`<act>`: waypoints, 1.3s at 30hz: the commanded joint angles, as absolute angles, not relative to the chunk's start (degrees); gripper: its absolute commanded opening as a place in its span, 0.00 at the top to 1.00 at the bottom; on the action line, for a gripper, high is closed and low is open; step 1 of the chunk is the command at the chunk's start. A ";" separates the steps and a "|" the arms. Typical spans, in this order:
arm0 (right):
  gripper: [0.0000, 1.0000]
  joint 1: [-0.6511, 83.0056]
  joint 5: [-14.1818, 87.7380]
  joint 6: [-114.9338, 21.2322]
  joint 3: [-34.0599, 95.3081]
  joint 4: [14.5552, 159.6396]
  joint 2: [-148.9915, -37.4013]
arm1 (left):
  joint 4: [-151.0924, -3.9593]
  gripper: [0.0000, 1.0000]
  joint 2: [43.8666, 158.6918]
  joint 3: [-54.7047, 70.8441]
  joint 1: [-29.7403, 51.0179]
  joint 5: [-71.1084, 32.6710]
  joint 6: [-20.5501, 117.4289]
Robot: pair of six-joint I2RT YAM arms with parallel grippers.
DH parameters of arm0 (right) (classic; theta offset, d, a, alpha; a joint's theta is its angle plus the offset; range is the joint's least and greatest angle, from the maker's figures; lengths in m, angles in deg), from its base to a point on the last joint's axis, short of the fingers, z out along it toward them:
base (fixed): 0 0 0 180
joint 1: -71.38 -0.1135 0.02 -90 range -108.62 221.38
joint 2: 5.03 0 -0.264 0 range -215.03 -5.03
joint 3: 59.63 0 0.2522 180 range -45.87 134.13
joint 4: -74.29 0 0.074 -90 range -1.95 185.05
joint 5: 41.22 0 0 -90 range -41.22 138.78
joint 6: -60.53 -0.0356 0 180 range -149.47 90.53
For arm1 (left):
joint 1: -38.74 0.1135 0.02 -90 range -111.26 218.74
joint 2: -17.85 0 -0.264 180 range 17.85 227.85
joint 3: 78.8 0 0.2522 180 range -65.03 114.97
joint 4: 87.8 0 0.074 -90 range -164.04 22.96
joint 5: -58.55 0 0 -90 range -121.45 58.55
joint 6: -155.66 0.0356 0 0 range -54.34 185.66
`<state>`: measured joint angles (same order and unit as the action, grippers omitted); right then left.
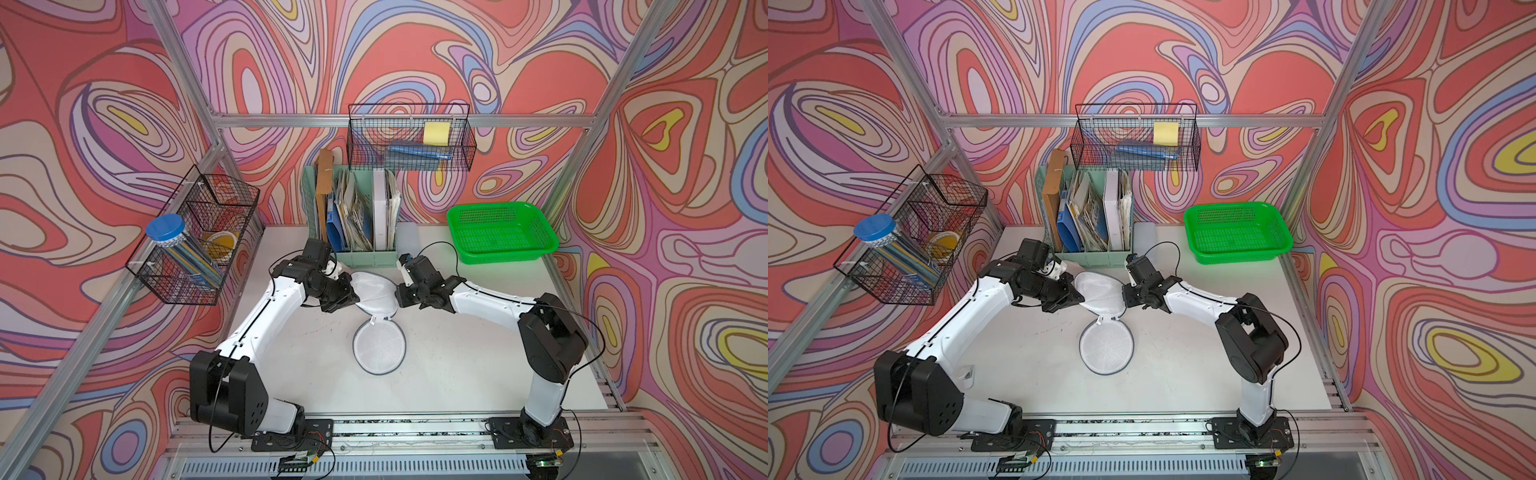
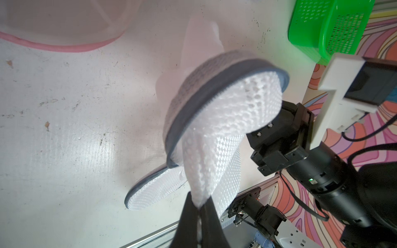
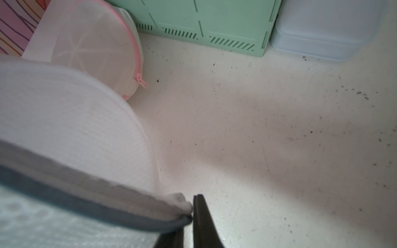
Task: Turn the laundry bag inside out
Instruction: Turn over the laundry bag at the center of the board.
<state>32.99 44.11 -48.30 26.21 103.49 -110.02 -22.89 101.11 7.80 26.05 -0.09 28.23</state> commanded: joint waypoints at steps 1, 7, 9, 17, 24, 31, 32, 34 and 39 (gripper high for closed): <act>0.68 35.70 38.54 -46.81 24.48 105.73 -105.63 | -15.79 1.00 104.11 12.93 26.44 2.10 35.89; 0.44 35.65 33.32 -43.93 28.50 114.71 -100.32 | -11.24 1.00 112.00 19.71 24.54 0.04 42.13; 0.39 35.68 32.91 -42.31 31.26 117.36 -99.61 | -10.41 1.00 113.64 21.36 22.89 -1.70 43.02; 0.43 35.77 26.04 -40.87 47.44 125.72 -108.39 | -9.95 1.00 116.02 24.80 19.09 -5.29 44.11; 0.59 36.57 21.30 -41.81 59.03 129.04 -118.01 | -10.83 1.00 115.44 24.98 17.77 -5.23 43.92; 0.67 36.63 20.43 -41.77 60.40 129.82 -120.69 | -11.77 1.00 114.22 23.96 17.21 -4.72 43.11; 0.70 36.63 20.32 -41.85 60.31 129.85 -120.69 | -12.02 1.00 114.11 23.91 17.08 -4.47 43.15; 0.83 36.63 20.00 -42.14 60.03 129.54 -120.39 | -12.07 1.00 113.98 23.82 16.88 -4.38 42.98; 0.96 36.93 19.95 -43.32 58.57 127.03 -119.08 | -12.17 1.00 114.09 23.65 15.99 -4.06 43.52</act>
